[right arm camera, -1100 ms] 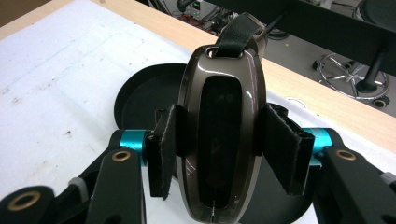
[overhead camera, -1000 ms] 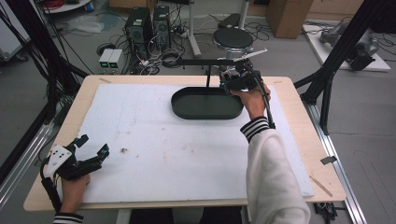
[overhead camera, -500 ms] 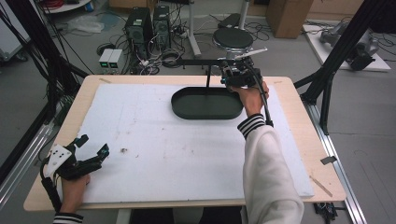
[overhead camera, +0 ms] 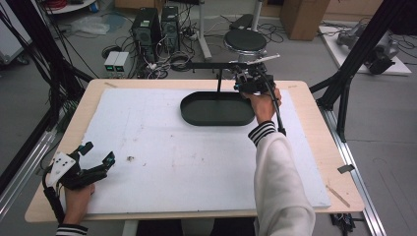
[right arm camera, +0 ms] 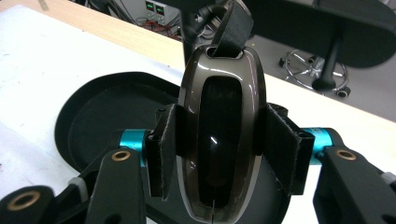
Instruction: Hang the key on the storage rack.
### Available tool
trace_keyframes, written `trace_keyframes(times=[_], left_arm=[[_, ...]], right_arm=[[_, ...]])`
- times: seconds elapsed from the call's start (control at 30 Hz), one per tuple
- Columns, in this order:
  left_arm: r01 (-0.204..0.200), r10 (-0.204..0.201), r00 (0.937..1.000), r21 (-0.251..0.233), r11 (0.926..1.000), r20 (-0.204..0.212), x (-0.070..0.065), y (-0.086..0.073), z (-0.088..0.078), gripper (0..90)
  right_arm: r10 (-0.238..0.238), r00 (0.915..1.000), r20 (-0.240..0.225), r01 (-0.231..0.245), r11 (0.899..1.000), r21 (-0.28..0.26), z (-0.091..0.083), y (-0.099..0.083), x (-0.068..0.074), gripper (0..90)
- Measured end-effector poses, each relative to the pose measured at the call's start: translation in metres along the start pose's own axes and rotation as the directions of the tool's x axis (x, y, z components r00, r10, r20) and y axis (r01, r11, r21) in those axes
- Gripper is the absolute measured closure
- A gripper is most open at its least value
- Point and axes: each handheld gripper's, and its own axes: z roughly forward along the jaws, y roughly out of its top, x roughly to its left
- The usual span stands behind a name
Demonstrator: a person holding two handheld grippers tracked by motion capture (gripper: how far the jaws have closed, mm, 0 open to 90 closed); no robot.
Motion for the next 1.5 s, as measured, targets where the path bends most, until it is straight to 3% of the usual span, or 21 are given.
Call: trace_keyframes(times=[0.13,0.33,0.47,0.7,0.87,0.97,1.03,1.13,1.23,1.3,1.43,1.5], left_arm=[[0.000,0.000,1.0000,-0.002,1.0000,-0.001,0.000,0.000,0.000,12.5],[0.000,0.000,1.0000,-0.001,1.0000,-0.001,0.000,0.000,0.000,12.5],[0.000,0.000,1.0000,-0.003,1.0000,-0.001,0.000,0.000,0.000,12.5],[0.000,0.000,1.0000,0.000,1.0000,0.000,0.000,0.000,0.000,12.5],[0.000,0.000,1.0000,-0.001,1.0000,0.000,0.000,0.000,0.000,12.5],[0.000,0.000,1.0000,0.000,1.0000,0.000,0.000,0.000,0.000,12.5],[0.000,0.000,1.0000,-0.001,1.0000,0.000,0.000,0.000,0.000,12.5],[-0.001,0.001,1.0000,-0.001,1.0000,0.000,0.000,0.000,0.000,12.5],[-0.002,0.002,1.0000,-0.002,1.0000,-0.001,0.000,0.000,-0.001,12.5],[-0.002,0.002,1.0000,-0.005,1.0000,-0.001,0.000,0.000,-0.001,12.5],[-0.005,0.005,1.0000,-0.004,1.0000,-0.002,0.000,0.000,0.000,12.5],[-0.008,0.008,1.0000,-0.007,0.9999,-0.001,-0.001,0.000,0.000,12.5]], right_arm=[[0.034,0.9994,-0.005,-0.034,0.999,-0.003,0.003,-0.007,-0.006,48.1],[0.038,0.9992,0.010,-0.038,0.999,0.008,0.008,-0.009,-0.011,48.0],[0.033,0.9993,0.017,-0.034,0.997,0.067,0.016,-0.013,-0.013,48.0],[0.046,0.9989,0.013,-0.046,0.995,0.083,0.026,-0.017,-0.017,48.0],[0.042,0.9991,0.000,-0.042,0.995,0.094,0.031,-0.018,-0.017,47.8],[0.027,0.9991,-0.032,-0.023,0.994,0.105,0.034,-0.019,-0.017,46.3],[0.000,0.9992,-0.039,0.004,0.993,0.114,0.036,-0.019,-0.014,35.5],[0.010,0.9999,0.004,-0.011,0.991,0.135,0.038,-0.019,-0.011,14.3],[0.003,0.9997,-0.026,0.000,0.993,0.119,0.036,-0.019,-0.010,1.8],[-0.008,0.9992,-0.039,0.012,0.995,0.096,0.031,-0.017,-0.007,0.4],[0.004,0.9951,-0.099,-0.004,1.000,0.002,0.014,-0.013,-0.004,0.4],[-0.020,0.9937,-0.111,0.016,0.999,-0.040,0.004,-0.011,-0.002,0.4]])
